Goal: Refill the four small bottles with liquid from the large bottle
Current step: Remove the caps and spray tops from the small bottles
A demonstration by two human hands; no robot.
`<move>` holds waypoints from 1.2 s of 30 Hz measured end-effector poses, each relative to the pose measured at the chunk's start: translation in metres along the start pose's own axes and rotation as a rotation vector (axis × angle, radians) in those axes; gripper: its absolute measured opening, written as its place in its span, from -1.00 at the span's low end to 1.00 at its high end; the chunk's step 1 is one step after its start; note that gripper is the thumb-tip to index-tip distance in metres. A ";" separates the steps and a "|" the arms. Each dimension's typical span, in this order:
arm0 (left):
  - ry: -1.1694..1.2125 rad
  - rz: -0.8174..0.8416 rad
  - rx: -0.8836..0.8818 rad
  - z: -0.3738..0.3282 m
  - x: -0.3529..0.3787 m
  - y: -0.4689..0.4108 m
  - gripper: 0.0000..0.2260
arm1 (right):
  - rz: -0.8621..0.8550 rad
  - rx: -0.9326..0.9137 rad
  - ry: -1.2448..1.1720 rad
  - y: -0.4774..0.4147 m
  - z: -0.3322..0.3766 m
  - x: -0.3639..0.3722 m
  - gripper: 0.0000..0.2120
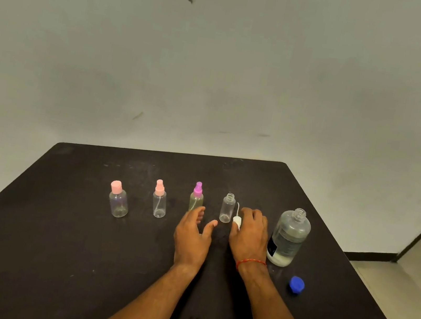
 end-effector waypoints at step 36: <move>0.089 0.100 0.053 -0.001 -0.043 -0.012 -0.70 | 0.375 -0.244 -0.065 -0.032 0.112 -0.014 -0.81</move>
Point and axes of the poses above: each hand's wrist, its own y-axis away from the middle knuckle, its own x-axis out of the palm, z = x × y, the point moved 5 cm from there along -y, towards the middle knuckle, and after that the axes turned 8 degrees about z, right-handed, at the moved point
